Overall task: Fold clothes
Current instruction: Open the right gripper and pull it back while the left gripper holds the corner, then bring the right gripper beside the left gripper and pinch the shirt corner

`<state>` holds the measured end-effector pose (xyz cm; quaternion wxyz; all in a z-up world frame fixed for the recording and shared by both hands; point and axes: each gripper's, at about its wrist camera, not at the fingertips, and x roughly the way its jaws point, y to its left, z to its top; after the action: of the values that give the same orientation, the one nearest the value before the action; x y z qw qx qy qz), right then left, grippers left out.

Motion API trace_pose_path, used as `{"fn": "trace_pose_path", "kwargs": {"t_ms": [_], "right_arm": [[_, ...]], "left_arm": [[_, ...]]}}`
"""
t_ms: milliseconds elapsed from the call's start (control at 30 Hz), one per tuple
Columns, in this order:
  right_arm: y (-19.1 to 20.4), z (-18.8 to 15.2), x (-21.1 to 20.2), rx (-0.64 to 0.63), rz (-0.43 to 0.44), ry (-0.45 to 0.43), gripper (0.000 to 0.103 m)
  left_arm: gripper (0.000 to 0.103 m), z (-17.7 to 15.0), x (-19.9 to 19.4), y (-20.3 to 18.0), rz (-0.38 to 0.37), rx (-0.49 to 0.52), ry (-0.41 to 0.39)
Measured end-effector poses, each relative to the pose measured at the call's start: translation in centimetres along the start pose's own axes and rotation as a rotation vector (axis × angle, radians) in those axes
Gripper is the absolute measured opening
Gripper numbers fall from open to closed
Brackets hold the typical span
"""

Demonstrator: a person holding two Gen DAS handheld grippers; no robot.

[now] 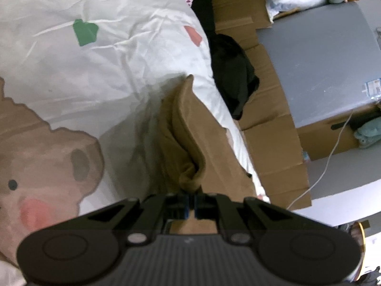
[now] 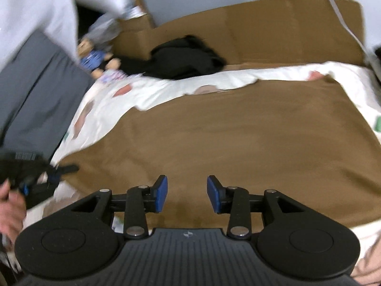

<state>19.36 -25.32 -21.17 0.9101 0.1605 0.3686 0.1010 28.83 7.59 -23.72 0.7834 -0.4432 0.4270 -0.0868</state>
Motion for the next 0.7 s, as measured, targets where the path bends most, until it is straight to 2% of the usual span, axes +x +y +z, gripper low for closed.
{"fn": "trace_pose_path", "kwargs": {"t_ms": [400, 700], "right_arm": [[9.7, -0.3, 1.3, -0.301, 0.116, -0.007, 0.041], [15.3, -1.3, 2.8, -0.491, 0.075, -0.028, 0.045]], "left_arm": [[0.004, 0.4, 0.0, -0.8, -0.027, 0.019, 0.025], [0.004, 0.6, -0.9, -0.6, -0.078, -0.017, 0.037]]}}
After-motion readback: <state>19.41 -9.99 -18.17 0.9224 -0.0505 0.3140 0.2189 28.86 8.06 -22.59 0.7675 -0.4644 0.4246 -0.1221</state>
